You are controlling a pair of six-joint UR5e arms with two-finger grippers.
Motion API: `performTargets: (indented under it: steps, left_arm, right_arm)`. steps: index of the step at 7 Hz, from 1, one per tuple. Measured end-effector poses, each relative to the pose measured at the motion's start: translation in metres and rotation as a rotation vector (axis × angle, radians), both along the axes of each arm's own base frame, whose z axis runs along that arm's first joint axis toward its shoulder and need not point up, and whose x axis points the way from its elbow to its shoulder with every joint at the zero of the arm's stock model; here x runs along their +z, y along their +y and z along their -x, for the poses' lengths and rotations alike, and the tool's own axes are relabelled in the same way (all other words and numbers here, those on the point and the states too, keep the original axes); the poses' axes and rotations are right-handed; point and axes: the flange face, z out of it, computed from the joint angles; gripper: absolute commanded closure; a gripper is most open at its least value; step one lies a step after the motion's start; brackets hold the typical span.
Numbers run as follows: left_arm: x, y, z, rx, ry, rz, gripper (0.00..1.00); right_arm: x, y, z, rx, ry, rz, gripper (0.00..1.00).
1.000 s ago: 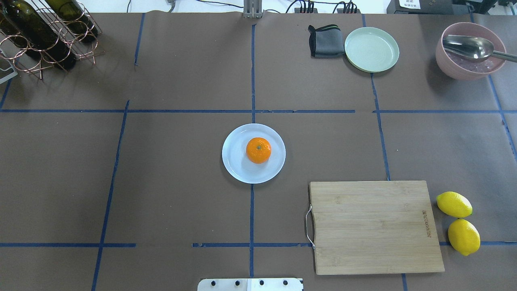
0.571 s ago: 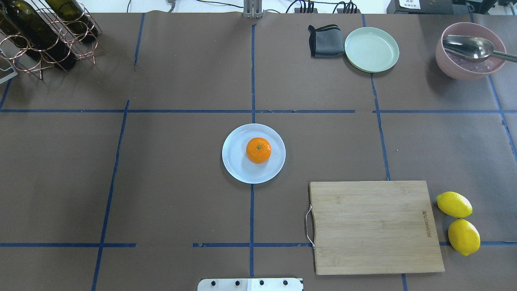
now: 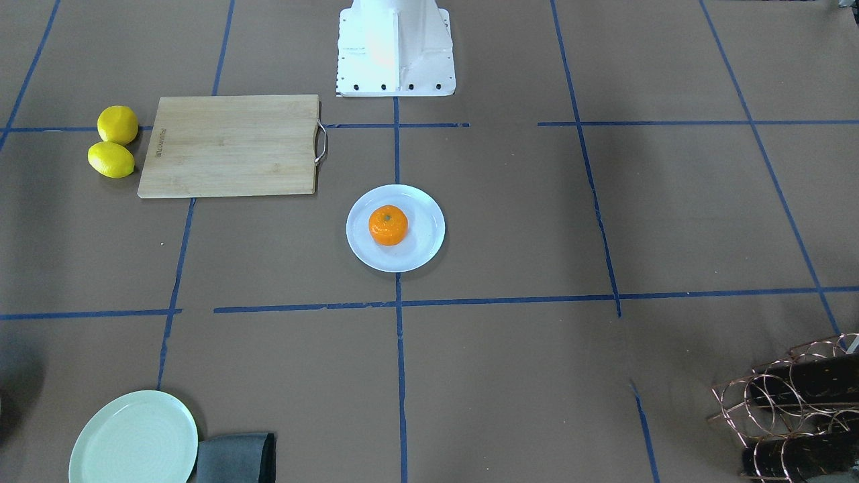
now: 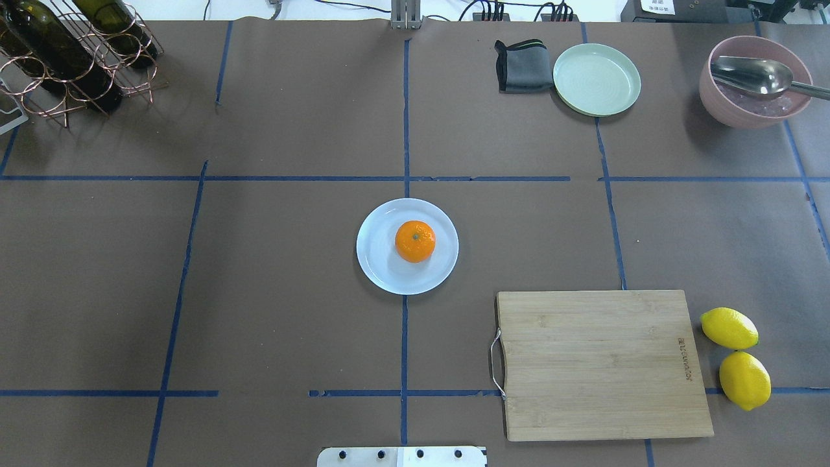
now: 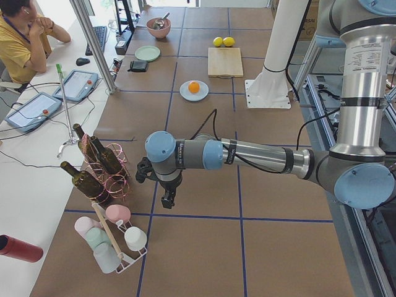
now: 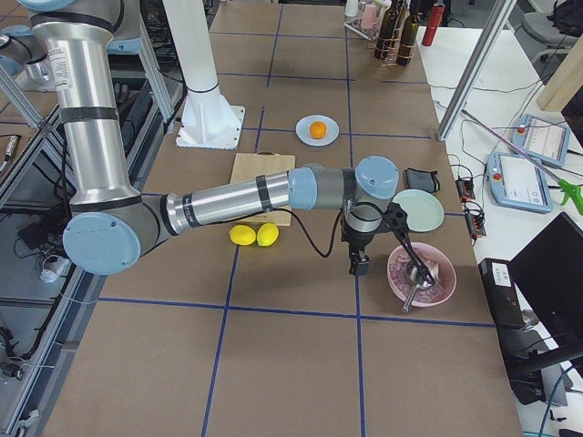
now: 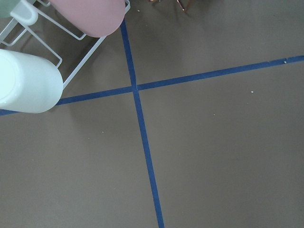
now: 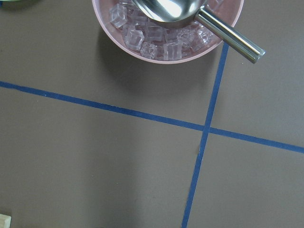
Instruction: Pick orange to plate
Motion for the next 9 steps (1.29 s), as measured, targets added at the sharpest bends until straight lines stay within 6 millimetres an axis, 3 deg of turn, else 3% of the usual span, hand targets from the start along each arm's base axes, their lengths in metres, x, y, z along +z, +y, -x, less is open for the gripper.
performTargets:
  steps: [7, 9]
  left_arm:
    - [-0.009, -0.008, 0.0, -0.006, 0.001, -0.018, 0.0]
    - [-0.01, -0.009, 0.0, -0.007, 0.001, -0.021, 0.0]
  right_arm:
    - [0.009, 0.007, 0.006, 0.002, 0.0, 0.031, 0.0]
    - [0.023, 0.018, 0.005, 0.006, -0.001, 0.026, 0.0]
